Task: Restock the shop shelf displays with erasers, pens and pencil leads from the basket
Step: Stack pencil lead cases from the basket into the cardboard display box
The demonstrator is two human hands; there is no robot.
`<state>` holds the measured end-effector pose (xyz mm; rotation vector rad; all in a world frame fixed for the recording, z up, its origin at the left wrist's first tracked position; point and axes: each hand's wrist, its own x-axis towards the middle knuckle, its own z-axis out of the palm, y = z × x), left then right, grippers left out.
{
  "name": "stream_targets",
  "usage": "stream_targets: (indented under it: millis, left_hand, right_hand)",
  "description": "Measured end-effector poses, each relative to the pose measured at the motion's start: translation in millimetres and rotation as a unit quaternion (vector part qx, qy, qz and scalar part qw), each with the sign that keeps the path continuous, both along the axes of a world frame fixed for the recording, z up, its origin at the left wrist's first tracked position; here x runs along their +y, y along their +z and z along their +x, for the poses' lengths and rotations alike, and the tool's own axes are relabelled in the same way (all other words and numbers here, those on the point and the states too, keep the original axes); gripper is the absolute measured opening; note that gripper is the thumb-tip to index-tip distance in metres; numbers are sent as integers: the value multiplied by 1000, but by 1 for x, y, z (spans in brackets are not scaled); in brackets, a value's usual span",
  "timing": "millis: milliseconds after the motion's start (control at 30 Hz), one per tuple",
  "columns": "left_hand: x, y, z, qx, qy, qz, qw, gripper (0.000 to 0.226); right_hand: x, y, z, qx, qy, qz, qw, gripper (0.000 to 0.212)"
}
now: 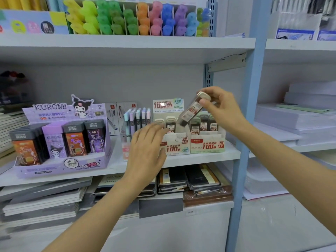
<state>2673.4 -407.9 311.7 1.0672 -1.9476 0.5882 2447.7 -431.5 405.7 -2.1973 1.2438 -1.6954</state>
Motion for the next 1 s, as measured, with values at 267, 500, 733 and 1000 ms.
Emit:
stream_targets:
  millis: [267,500,733,1000]
  left_hand:
    - [-21,-18,5,-145,142,76,976,77]
    - [-19,-15,5,-141,129,73,979,71]
    - [-22,-17,6,-149,135,62,978,73]
    - [-13,-21,13,-124,76,32,989,70]
  right_hand:
    - [-42,-6,18,86,-95,-34,991,24]
    - [-69,-25,35,177,-106,-2,979,26]
    - [-76,-29,35,222,-100,60,968,24]
    - [-59,-38,37,208,-129,-24,969,34]
